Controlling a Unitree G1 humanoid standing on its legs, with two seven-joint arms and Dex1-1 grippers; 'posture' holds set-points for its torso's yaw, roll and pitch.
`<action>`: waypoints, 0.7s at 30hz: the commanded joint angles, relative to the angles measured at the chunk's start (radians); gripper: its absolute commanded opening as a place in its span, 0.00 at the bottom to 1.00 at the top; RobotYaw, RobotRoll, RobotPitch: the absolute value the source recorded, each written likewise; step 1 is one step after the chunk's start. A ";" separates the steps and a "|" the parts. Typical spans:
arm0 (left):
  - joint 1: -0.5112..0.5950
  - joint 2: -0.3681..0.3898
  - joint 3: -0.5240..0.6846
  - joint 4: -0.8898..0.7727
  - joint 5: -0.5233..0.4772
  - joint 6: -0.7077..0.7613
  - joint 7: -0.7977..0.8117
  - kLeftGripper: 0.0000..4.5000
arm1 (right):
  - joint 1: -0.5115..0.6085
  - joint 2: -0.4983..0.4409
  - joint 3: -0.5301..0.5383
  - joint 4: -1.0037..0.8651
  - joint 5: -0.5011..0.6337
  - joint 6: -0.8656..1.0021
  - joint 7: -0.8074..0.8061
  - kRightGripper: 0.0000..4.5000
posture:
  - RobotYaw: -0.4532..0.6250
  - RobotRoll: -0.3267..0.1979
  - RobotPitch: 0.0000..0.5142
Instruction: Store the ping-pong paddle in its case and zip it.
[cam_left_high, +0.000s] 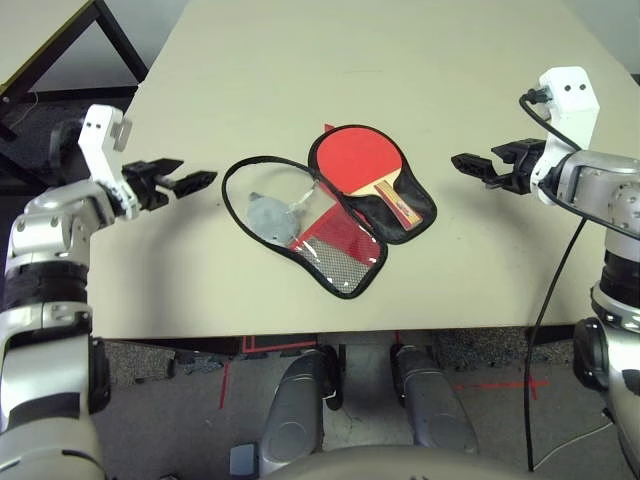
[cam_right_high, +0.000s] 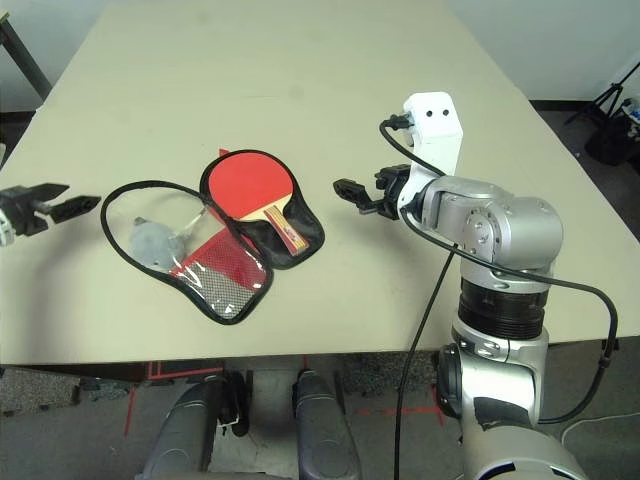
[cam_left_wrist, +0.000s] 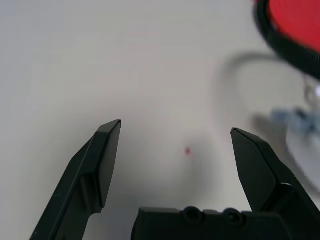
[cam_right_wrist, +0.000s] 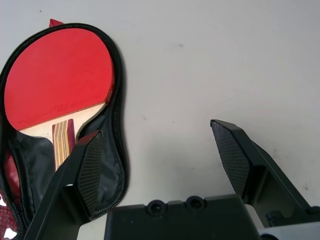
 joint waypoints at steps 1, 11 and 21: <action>0.061 0.012 -0.019 -0.100 -0.003 0.005 -0.066 1.00 | 0.009 -0.009 -0.009 -0.016 0.010 0.006 -0.005 0.99 | 0.41 0.62 0.41; -0.004 -0.063 -0.112 -0.426 -0.066 0.226 -0.071 1.00 | -0.004 -0.013 -0.010 -0.009 0.011 0.002 -0.018 0.99 | 0.40 0.62 0.42; -0.190 -0.215 -0.236 -0.370 -0.034 0.231 -0.083 1.00 | 0.011 -0.010 -0.048 -0.015 0.004 0.015 -0.060 0.99 | 0.37 0.62 0.41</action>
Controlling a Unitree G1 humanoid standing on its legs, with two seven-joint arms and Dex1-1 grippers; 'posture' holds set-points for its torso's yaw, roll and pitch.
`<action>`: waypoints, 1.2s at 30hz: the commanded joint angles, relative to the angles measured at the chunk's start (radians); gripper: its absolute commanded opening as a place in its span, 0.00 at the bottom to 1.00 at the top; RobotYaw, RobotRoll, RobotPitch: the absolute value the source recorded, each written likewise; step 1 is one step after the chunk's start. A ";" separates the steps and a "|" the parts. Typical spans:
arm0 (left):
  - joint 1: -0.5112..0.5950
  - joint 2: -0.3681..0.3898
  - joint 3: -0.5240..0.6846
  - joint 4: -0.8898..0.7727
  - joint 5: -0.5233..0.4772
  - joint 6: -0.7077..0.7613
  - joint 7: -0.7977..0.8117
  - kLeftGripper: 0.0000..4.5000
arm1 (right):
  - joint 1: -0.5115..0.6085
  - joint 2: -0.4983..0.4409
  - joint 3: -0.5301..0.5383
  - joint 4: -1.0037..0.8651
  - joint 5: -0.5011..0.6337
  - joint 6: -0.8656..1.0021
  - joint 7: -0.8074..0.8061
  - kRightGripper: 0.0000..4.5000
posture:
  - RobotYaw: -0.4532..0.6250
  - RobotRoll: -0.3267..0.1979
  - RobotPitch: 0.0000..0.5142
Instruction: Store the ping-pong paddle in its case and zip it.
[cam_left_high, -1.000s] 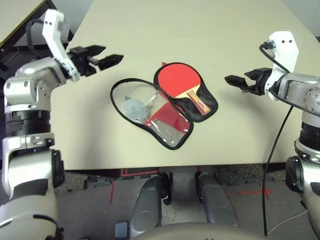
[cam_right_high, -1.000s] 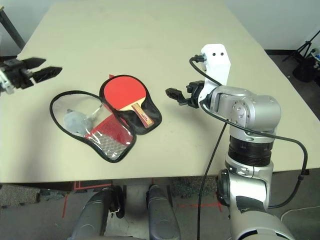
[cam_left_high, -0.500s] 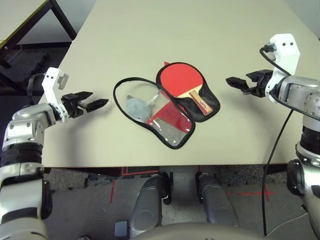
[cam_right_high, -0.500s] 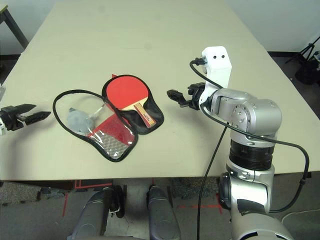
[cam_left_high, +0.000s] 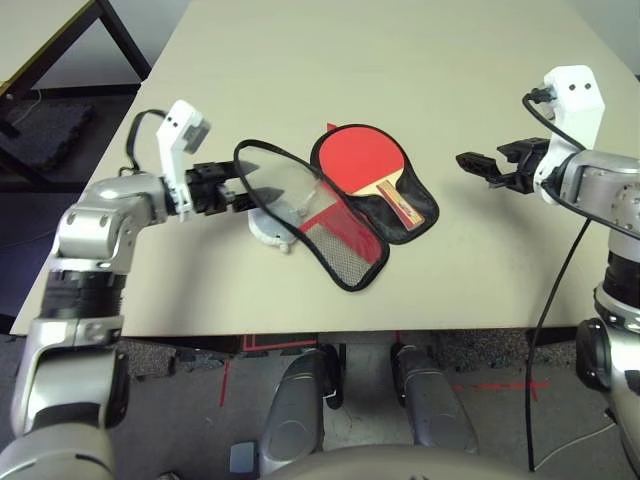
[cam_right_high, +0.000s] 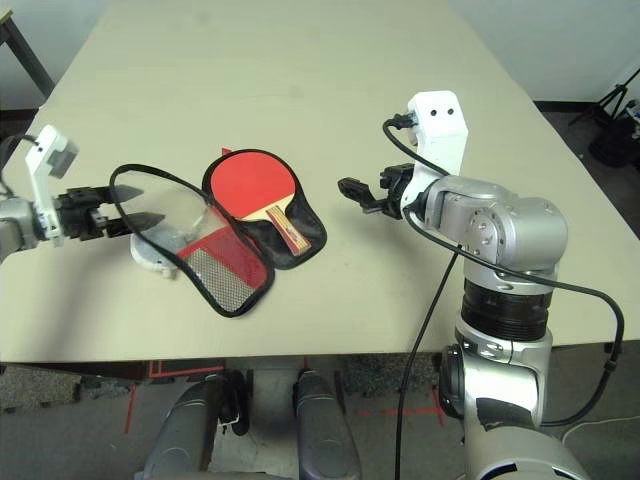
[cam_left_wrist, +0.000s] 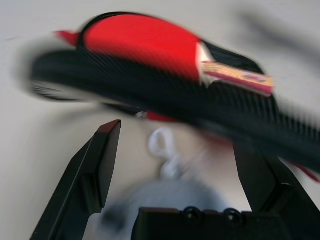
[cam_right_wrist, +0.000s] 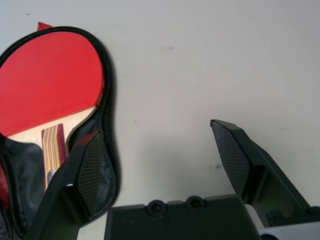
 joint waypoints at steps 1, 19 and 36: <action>-0.068 -0.055 -0.049 0.087 0.035 -0.050 -0.001 1.00 | 0.008 -0.001 -0.029 -0.013 0.000 0.013 -0.018 0.99 | 0.37 0.62 0.41; -0.347 -0.257 -0.022 0.363 0.097 -0.284 0.033 1.00 | -0.019 0.113 -0.242 0.022 0.067 0.205 -0.039 0.99 | 0.36 0.62 0.41; -0.078 -0.092 0.065 -0.098 -0.019 0.036 0.132 1.00 | 0.161 0.148 -0.322 0.246 0.641 0.260 -0.265 0.99 | 0.41 0.62 0.43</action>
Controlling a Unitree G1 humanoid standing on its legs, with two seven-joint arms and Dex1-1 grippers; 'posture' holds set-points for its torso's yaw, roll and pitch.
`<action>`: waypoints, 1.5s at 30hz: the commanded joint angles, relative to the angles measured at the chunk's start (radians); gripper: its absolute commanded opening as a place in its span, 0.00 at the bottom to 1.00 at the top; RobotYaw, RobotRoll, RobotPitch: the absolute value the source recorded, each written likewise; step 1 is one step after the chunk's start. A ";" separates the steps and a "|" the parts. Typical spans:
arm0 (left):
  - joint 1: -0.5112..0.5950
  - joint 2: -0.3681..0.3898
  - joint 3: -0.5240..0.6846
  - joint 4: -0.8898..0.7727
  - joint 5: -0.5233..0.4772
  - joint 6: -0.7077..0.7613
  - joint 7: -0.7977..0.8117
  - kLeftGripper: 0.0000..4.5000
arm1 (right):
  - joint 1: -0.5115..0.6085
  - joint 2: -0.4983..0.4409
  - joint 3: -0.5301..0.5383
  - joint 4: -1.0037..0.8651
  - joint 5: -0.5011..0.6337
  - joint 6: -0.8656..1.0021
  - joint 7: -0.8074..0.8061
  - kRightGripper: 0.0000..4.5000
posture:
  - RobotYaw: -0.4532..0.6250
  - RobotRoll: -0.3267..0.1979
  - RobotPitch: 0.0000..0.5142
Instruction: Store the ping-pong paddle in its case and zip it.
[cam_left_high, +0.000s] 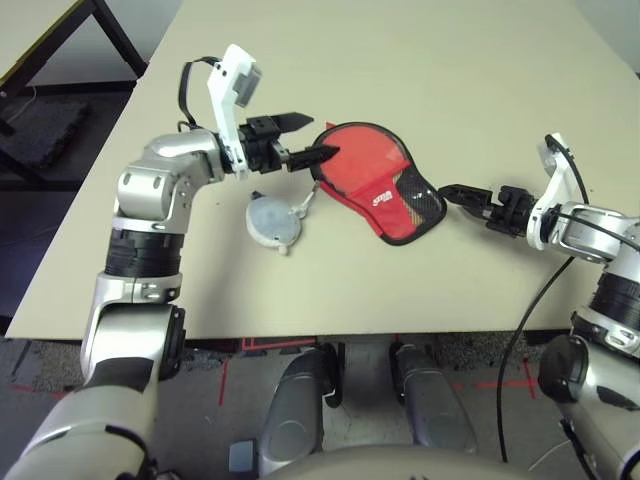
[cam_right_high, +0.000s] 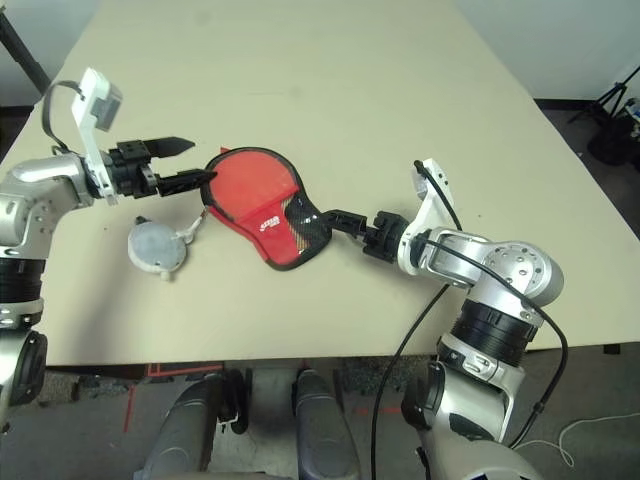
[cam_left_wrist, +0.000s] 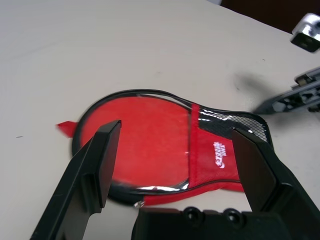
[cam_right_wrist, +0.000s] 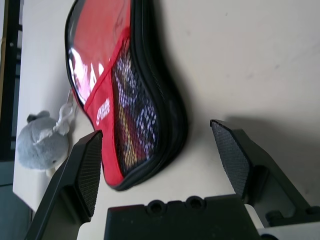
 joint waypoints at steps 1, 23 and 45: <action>0.043 -0.004 0.002 -0.052 -0.020 0.033 0.026 1.00 | 0.037 -0.016 0.042 0.037 0.114 0.031 -0.059 0.99 | 0.41 0.62 0.43; 0.035 -0.048 -0.018 -0.099 -0.051 0.069 0.086 1.00 | -0.029 0.182 -0.040 0.211 0.119 -0.004 -0.281 0.99 | 0.41 0.62 0.43; 0.044 -0.064 -0.013 -0.099 -0.051 0.064 0.102 1.00 | -0.124 0.318 -0.025 0.340 0.017 -0.137 -0.233 0.57 | 0.42 0.62 0.46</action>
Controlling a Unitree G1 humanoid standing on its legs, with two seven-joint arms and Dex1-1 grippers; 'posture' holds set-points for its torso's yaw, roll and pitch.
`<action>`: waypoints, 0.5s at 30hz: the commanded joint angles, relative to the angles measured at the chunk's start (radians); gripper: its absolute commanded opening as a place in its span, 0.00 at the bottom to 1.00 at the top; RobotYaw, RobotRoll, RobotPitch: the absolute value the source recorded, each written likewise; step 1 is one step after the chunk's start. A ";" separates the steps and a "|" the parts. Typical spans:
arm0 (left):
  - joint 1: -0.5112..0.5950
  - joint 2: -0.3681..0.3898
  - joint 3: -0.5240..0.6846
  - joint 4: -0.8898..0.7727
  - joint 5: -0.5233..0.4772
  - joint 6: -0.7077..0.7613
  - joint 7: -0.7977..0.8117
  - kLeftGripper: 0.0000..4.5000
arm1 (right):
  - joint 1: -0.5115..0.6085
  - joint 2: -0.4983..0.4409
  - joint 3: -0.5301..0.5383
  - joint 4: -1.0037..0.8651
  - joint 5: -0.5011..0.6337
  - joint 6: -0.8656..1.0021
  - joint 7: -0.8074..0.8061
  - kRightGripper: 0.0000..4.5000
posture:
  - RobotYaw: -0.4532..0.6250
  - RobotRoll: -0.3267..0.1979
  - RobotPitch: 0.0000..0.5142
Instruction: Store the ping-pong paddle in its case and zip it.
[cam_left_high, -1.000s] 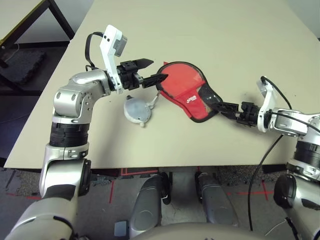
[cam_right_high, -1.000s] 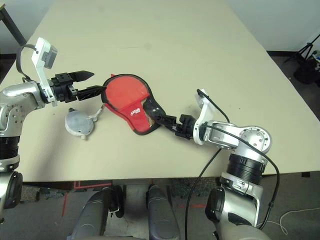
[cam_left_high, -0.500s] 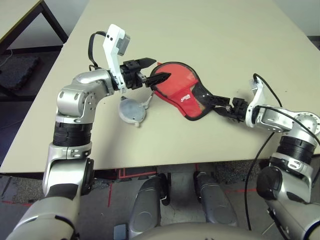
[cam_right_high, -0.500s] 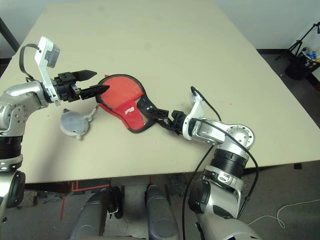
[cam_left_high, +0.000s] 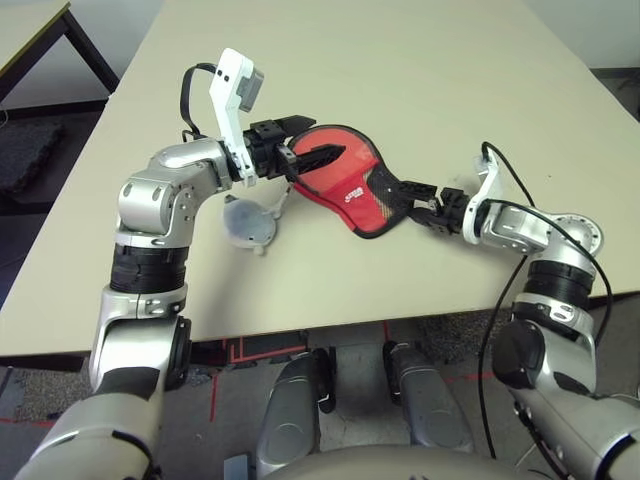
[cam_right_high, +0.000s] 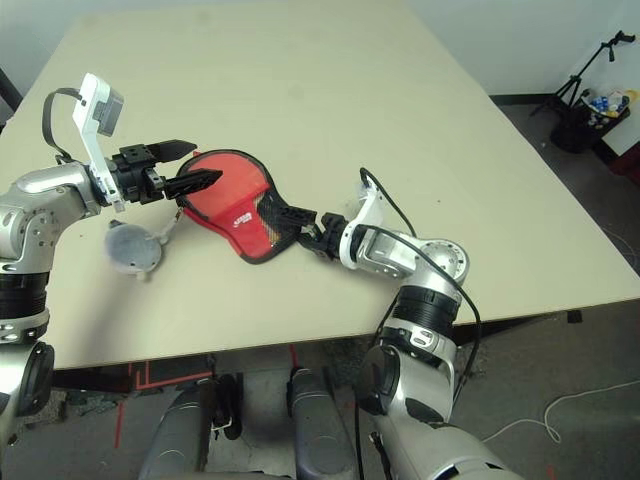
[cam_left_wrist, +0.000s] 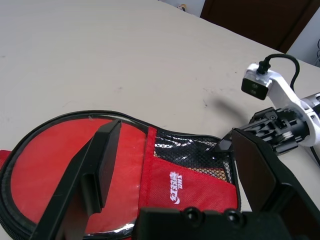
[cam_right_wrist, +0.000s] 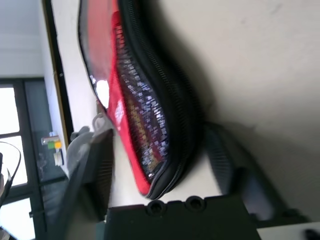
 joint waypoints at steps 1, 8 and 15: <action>0.007 -0.001 -0.008 -0.008 -0.008 0.001 0.002 1.00 | 0.008 0.026 0.036 0.013 -0.027 0.013 0.007 0.50 | 0.42 0.62 0.46; 0.013 -0.008 -0.009 -0.007 -0.007 -0.005 0.008 1.00 | 0.021 0.018 0.051 -0.038 -0.053 0.033 0.011 0.01 | 0.42 0.62 0.46; 0.024 -0.009 -0.007 -0.009 -0.004 -0.011 0.012 1.00 | 0.092 0.014 -0.004 -0.263 -0.035 0.172 -0.048 0.01 | 0.41 0.62 0.46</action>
